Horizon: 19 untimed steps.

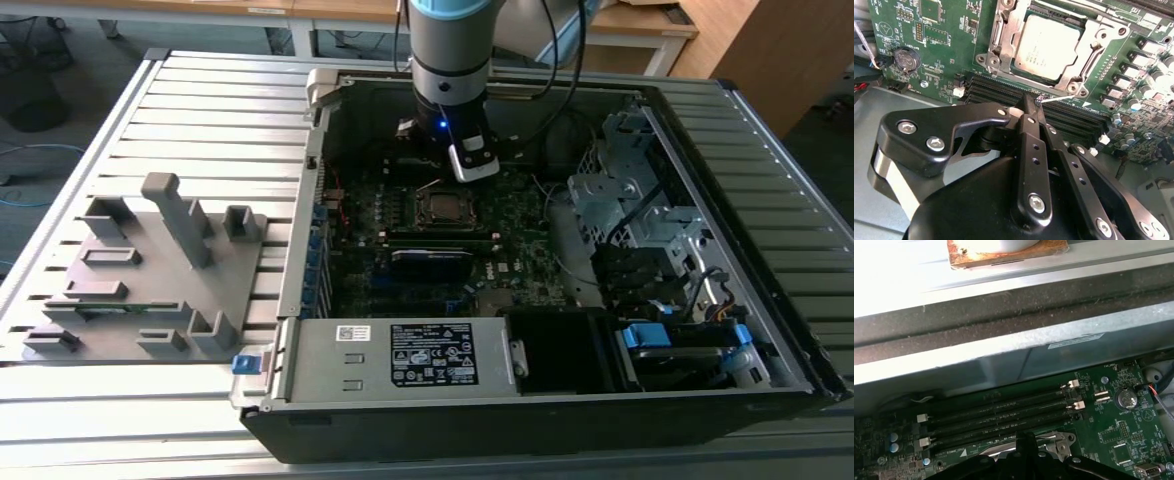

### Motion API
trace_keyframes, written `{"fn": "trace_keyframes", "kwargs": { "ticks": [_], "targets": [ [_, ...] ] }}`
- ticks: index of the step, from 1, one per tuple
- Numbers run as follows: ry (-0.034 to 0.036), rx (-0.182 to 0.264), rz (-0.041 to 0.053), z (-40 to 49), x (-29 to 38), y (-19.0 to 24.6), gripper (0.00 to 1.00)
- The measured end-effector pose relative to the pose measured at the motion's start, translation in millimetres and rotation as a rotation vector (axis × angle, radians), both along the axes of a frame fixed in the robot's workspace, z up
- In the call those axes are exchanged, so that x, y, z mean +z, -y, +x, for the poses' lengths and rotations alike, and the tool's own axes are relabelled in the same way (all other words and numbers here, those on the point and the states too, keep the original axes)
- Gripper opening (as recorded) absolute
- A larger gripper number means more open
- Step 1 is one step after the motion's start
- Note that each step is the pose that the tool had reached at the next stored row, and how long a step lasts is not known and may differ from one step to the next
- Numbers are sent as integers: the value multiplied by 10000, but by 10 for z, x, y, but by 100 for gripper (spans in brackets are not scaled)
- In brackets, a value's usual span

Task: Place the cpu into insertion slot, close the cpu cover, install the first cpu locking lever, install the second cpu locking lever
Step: 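Install the first cpu locking lever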

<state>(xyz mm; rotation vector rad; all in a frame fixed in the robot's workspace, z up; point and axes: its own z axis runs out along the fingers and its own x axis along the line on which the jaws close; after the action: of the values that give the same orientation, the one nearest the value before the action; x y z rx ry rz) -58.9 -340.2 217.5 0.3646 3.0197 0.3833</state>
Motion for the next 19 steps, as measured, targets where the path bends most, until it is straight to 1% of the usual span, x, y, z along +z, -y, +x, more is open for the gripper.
{"fn": "trace_keyframes", "kwargs": {
  "ticks": [3, 6, 8, 12, 16, 19],
  "targets": [
    [61, 1, 0, 0, -16, -1, 10],
    [106, 0, -1, 0, -31, -6, 10],
    [121, 0, 1, 0, -39, -27, 10],
    [124, 0, 1, 0, -48, -72, 10],
    [126, -25, -1, 0, -65, -74, 10],
    [152, -30, -3, -1, -72, -74, 10]
  ]
}}
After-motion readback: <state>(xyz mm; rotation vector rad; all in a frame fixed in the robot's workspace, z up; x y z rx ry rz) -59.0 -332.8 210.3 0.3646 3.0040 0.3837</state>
